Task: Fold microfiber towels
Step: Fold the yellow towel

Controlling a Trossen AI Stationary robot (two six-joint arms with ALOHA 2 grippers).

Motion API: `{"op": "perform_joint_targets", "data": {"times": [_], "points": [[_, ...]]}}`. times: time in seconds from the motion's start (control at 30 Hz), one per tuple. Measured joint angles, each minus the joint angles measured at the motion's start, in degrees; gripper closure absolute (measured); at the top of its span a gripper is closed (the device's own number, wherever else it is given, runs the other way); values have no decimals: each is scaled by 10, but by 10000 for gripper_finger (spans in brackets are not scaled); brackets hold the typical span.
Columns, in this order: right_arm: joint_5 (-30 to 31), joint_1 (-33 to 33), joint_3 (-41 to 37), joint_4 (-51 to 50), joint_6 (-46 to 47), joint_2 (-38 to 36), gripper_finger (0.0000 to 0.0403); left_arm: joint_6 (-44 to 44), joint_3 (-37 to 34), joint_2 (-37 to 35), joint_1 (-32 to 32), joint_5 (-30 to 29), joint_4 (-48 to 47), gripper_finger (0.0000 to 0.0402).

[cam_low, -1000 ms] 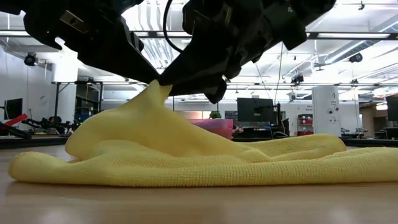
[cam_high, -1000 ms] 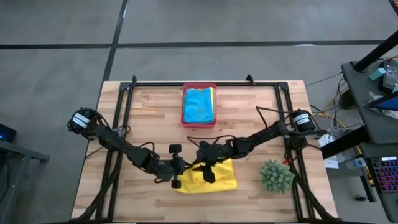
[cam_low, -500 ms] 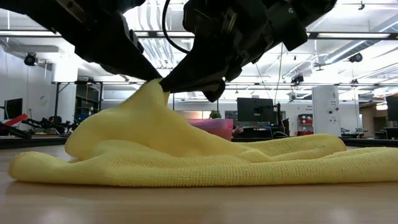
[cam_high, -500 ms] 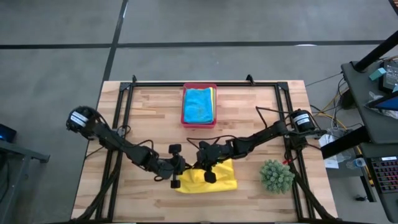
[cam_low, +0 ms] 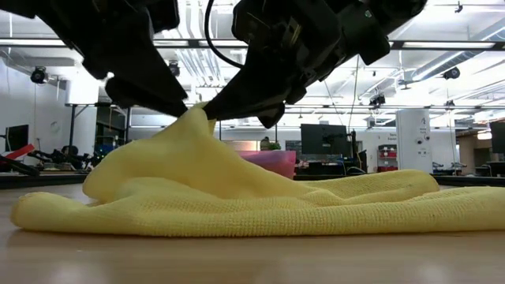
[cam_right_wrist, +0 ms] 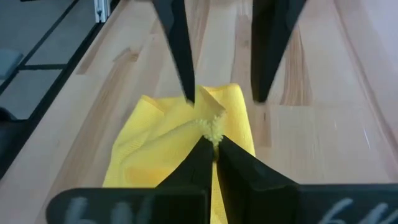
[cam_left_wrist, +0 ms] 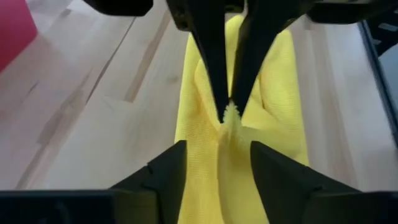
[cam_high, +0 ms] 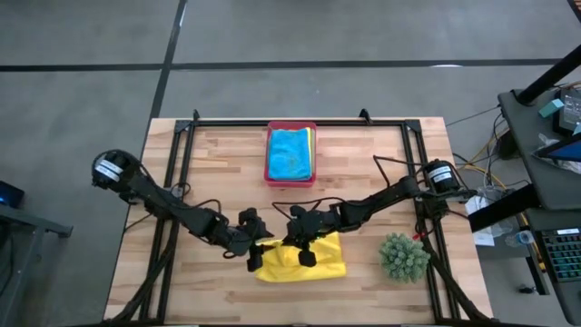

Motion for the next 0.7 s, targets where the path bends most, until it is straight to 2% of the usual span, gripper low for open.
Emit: {"op": "perform_joint_targets", "data": {"times": [0.17,0.33,0.43,0.6,0.7], "points": [[0,0,0,-1,-2,0,394,2,-1,42,10,6,53,224],[1,0,0,-2,-3,0,394,16,-2,62,14,17,64,234],[1,0,0,1,-3,0,394,35,-1,60,14,19,69,271],[1,0,1,2,-1,-1,381,60,-1,52,14,24,69,385],[0,-4,1,-6,5,-10,351,74,-1,51,10,25,69,398]]}}
